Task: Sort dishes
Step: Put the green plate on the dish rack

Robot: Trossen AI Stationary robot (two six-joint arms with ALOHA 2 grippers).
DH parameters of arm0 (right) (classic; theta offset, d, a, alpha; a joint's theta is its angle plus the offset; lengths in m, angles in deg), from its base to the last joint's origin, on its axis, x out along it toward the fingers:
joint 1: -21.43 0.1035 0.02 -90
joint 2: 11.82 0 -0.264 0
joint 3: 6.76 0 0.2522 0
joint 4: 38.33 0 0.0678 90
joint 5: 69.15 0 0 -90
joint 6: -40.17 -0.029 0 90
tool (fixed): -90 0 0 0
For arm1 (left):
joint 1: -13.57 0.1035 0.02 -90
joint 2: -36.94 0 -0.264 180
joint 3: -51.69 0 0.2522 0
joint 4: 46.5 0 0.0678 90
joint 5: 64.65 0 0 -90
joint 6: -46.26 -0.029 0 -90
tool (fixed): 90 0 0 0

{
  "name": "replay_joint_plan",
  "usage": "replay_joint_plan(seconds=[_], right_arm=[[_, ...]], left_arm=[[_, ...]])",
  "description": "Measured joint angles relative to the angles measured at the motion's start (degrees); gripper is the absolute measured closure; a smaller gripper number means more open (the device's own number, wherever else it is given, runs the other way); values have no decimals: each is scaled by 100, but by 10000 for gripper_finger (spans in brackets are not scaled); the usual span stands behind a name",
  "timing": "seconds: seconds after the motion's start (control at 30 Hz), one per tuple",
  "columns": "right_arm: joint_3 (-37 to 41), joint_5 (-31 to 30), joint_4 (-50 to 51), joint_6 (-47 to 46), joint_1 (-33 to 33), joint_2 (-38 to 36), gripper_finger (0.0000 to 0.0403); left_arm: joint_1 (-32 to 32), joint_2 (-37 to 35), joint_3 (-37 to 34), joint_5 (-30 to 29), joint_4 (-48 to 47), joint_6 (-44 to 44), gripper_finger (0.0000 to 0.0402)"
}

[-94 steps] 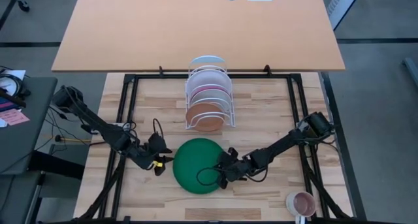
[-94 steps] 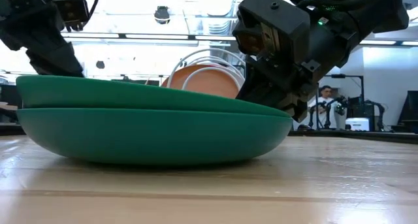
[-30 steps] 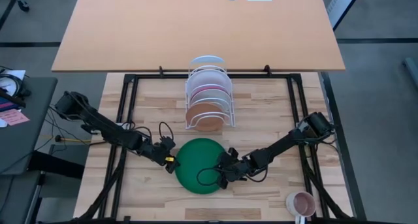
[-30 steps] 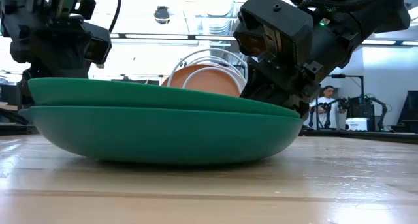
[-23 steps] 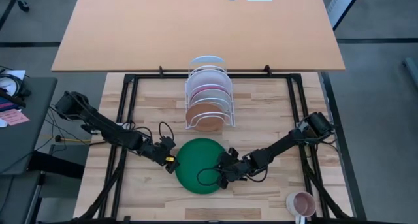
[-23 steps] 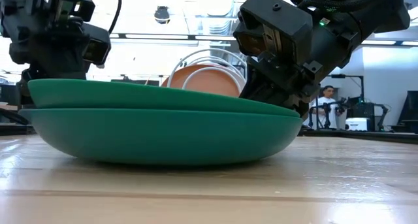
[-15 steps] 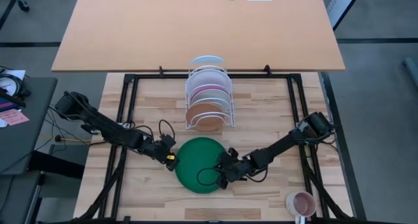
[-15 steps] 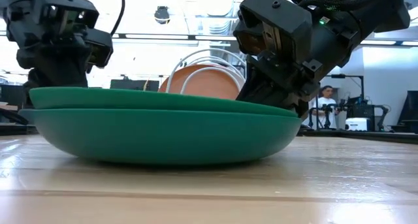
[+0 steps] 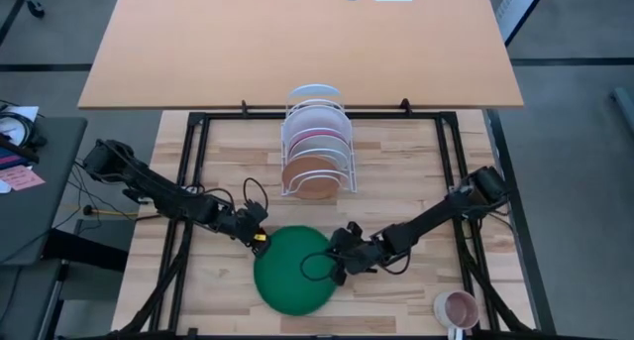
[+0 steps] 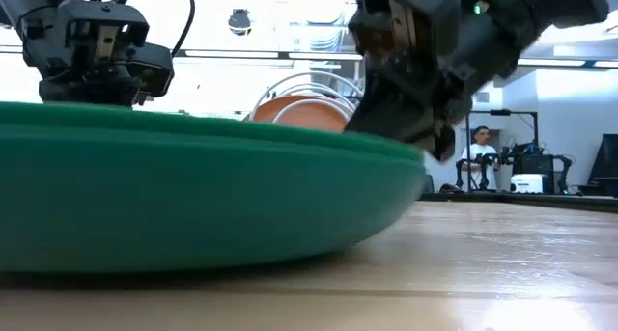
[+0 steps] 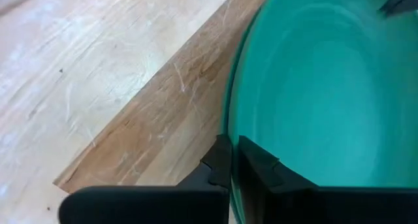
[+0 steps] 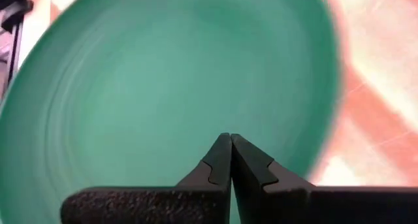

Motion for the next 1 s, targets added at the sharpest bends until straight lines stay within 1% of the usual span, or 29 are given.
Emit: replay_joint_plan(seconds=[0.1,0.17,0.33,0.5,0.57,0.67,0.7,0.87,1.0], right_arm=[[0,-285,322,60,64,-310,375],[0,-580,560,76,129,-511,370],[0,-1534,1025,67,400,-922,362],[0,-2362,1137,60,629,-1065,361],[0,-2836,1136,95,714,-1162,361],[0,-3551,1068,496,833,-1458,356],[0,-3698,1053,661,866,-1597,352],[-2,-3783,1003,1348,823,-2253,321],[-1,-3780,888,1768,715,-2601,271]], left_arm=[[-2,3,22,-80,-4,-119,401],[-7,-56,79,-218,-21,-279,401],[4,-383,269,-825,-66,-595,401],[4,-829,463,-1540,-498,-844,401],[7,-1013,485,-1786,-587,-935,401],[10,-1295,485,-2108,-627,-1102,401],[15,-1380,488,-2170,-621,-1171,401],[17,-1692,492,-2425,-612,-1448,401],[20,-1895,492,-2917,-602,-1736,401]])
